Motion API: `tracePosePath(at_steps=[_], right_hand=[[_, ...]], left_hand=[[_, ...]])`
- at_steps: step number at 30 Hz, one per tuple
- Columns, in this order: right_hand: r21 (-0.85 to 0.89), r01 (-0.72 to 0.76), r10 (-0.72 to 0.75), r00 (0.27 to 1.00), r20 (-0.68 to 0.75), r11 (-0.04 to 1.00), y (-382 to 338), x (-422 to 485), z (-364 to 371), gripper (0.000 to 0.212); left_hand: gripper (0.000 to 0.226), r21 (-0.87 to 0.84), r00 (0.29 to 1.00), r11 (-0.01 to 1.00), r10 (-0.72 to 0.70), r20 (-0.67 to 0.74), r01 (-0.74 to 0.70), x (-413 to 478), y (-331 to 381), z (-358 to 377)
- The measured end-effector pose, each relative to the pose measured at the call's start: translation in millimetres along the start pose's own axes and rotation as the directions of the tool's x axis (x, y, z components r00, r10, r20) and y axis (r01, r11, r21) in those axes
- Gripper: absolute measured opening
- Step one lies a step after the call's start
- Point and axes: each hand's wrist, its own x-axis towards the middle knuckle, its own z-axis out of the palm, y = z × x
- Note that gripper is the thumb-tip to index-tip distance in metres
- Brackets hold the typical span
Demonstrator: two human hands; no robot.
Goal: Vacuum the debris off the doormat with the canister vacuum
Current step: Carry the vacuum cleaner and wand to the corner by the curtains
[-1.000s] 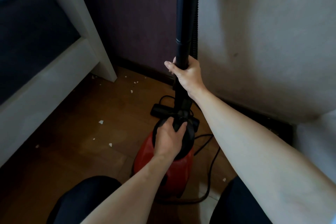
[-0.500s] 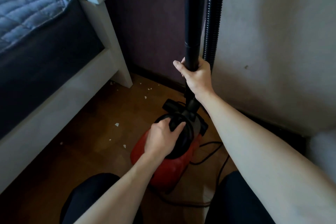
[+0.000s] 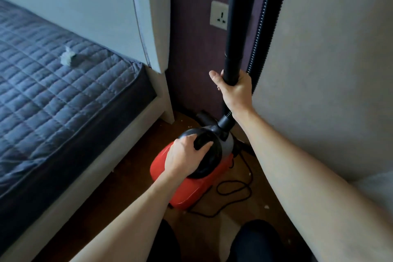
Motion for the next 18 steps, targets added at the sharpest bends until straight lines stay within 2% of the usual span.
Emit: tracePosePath(at_steps=[9, 12, 18], right_hand=[[0.017, -0.01, 0.008, 0.996, 0.09, 1.0, -259.8, 41.0, 13.5, 0.054], [-0.002, -0.004, 0.004, 0.99, 0.143, 1.0, -340.9, 47.9, 15.9, 0.046], [-0.044, 0.051, -0.043, 0.985, 0.165, 0.998, -445.2, 44.6, 26.1, 0.041]], left_hand=[[0.034, -0.032, 0.998, 0.999, -0.026, -0.058, 0.024, -48.8, 144.0, -215.3], [0.037, -0.023, 0.997, 0.999, -0.038, -0.069, 0.036, -68.6, 183.5, -280.5], [0.038, -0.01, 0.996, 1.0, -0.03, -0.087, 0.029, -98.0, 226.5, -365.1]])
